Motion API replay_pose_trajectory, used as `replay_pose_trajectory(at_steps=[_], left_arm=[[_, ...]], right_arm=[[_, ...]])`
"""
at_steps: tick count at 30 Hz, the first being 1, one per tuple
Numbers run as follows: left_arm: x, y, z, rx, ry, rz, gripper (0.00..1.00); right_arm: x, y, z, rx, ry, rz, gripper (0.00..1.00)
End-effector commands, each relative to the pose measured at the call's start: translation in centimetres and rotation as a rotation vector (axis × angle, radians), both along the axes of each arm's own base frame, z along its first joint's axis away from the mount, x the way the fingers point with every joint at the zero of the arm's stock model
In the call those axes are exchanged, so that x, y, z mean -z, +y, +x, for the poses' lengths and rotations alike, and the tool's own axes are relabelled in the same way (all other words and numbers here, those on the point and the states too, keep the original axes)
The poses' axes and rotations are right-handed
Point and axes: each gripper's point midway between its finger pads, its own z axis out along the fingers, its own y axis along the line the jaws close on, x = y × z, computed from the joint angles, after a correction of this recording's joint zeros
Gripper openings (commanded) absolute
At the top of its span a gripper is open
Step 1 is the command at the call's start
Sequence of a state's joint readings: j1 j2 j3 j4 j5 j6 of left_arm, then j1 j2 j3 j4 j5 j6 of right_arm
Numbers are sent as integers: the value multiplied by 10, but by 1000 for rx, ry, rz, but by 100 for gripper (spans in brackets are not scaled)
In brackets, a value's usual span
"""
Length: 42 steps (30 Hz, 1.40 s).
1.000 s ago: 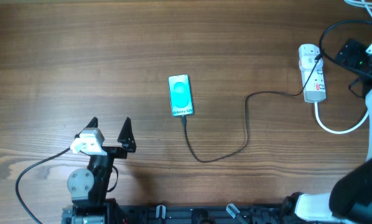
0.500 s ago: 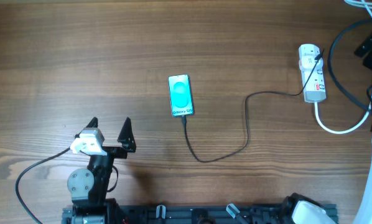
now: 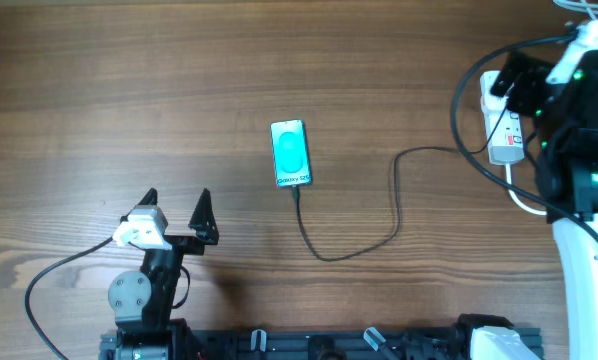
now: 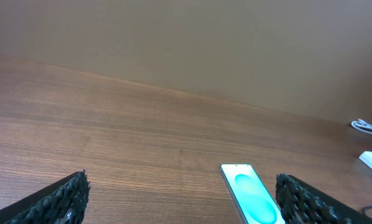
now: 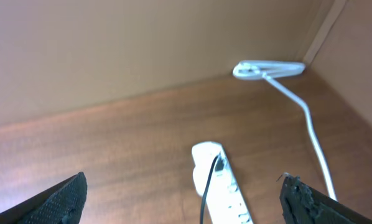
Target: Plug charger to phone and switch on socket
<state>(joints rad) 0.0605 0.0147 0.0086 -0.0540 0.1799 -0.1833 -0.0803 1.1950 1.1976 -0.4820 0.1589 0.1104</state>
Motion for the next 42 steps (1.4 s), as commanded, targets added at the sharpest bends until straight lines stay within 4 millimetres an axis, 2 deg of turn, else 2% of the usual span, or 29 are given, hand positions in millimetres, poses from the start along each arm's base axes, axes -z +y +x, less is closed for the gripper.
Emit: replay_pose_trajectory(at_steps=[1, 5, 10, 11, 14, 17, 23, 28, 38, 42], left_arm=[[1, 1, 0, -8, -1, 23, 100], [1, 1, 0, -8, 0, 23, 100], [1, 1, 0, -8, -1, 23, 100], [1, 1, 0, -8, -1, 23, 100], [1, 1, 0, -8, -1, 23, 100], [1, 1, 0, -8, -1, 23, 100], [1, 1, 0, -8, 0, 23, 100], [1, 1, 0, -8, 0, 23, 100], [1, 1, 0, -8, 0, 23, 100], [1, 1, 0, -8, -1, 23, 100]], right_arm=[[37, 1, -3, 7, 84, -8, 100], [78, 4, -12, -3, 168, 1, 100], [141, 22, -23, -80, 251, 50, 100], [167, 29, -29, -101, 269, 55, 100], [202, 46, -39, -162, 287, 80, 100], [225, 57, -51, -162, 307, 130, 100], [255, 74, -68, -221, 326, 130, 100], [269, 80, -77, -242, 312, 150, 100], [278, 83, -85, -246, 306, 177, 100], [289, 82, -95, -247, 324, 174, 100]])
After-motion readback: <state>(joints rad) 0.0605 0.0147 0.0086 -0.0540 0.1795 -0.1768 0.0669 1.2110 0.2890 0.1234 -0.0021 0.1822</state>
